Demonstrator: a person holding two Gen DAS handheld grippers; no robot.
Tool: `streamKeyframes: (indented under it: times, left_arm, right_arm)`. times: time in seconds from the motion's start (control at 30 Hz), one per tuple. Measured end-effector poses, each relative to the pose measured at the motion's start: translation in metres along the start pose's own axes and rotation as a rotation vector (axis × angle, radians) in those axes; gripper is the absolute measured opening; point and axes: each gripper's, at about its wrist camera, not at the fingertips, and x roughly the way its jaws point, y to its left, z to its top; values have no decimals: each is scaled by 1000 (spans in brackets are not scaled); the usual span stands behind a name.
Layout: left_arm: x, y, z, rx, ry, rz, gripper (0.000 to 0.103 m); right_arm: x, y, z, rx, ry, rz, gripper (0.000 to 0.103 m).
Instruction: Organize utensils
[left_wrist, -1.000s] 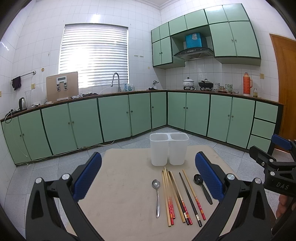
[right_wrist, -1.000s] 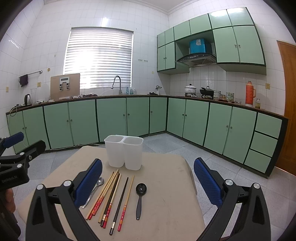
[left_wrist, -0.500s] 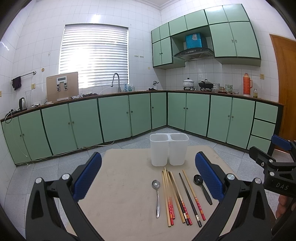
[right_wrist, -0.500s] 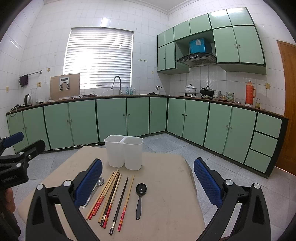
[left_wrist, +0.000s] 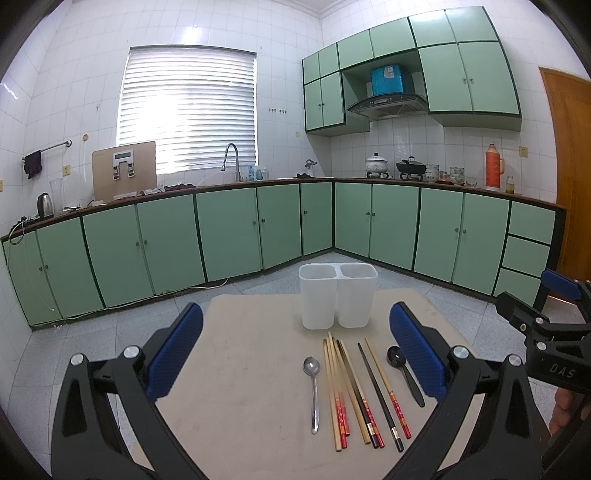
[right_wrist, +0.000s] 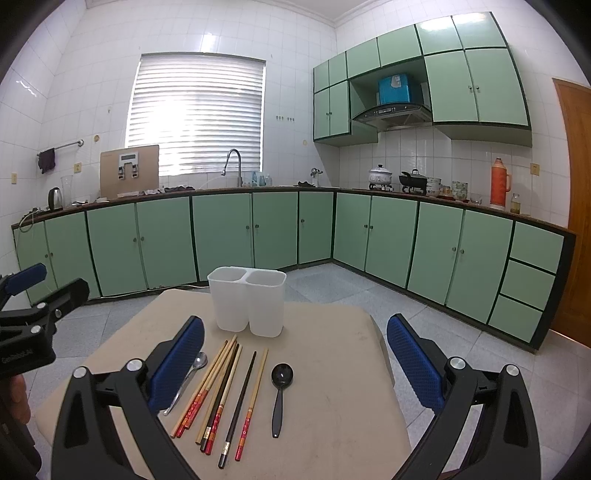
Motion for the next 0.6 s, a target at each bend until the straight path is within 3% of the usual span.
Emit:
streamKeyframes:
  times: [0.3, 0.6]
  left_arm:
    - [15, 3, -4, 3, 45, 15, 98]
    - [82, 22, -31, 11, 251, 50, 98]
  right_arm:
    - [18, 0, -3, -14, 50, -9, 97]
    - [81, 3, -24, -59, 265, -7, 97]
